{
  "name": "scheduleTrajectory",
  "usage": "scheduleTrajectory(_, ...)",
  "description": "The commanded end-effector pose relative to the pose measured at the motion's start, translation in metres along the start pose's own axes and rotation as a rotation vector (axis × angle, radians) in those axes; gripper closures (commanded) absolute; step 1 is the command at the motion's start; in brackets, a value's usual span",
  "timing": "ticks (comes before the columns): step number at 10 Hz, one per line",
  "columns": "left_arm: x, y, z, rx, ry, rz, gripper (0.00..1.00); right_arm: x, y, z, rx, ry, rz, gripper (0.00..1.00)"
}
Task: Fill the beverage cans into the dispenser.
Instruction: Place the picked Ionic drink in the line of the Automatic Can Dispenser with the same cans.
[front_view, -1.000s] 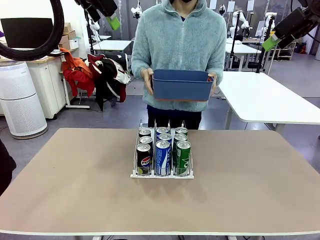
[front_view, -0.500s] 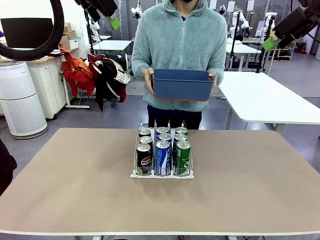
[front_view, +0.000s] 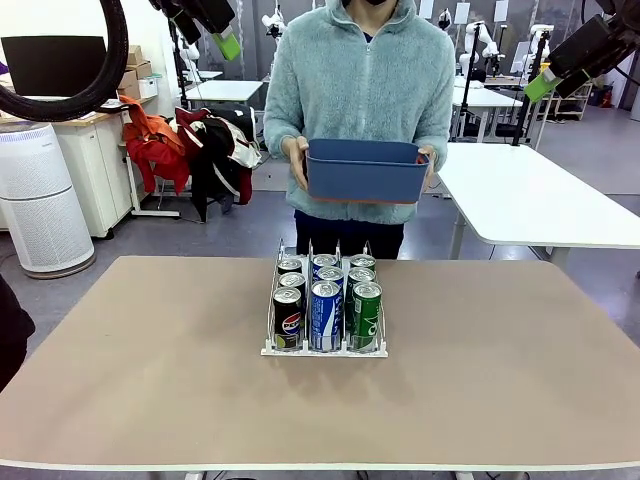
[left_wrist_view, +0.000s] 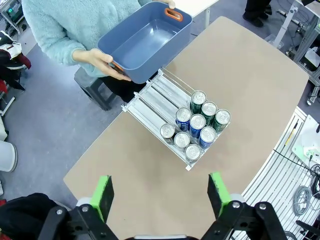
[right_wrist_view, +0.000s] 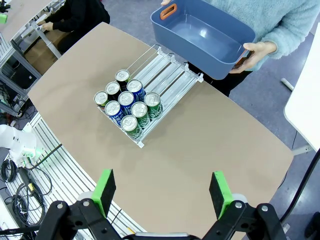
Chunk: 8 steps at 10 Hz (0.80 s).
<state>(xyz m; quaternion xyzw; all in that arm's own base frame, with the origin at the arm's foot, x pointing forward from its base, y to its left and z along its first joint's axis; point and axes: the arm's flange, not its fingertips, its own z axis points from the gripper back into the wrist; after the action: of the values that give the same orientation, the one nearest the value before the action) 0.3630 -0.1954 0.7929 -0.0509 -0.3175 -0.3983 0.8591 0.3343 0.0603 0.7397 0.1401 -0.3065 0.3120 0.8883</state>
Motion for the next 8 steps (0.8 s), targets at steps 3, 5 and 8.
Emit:
scheduleTrajectory(3,-0.0009,0.0014,0.0003,0.001,-0.002,0.003,0.00,0.0006,0.0010,-0.0006,0.000,0.001,0.000,0.00)
scheduleTrajectory(5,-0.0009,0.0014,0.0003,0.001,-0.002,0.003,0.00,0.0006,0.0010,-0.0006,0.000,0.001,0.000,0.00)
scheduleTrajectory(8,-0.0009,0.0014,0.0003,0.001,-0.002,0.003,0.00,0.0006,0.0010,-0.0006,0.000,0.001,0.000,0.00)
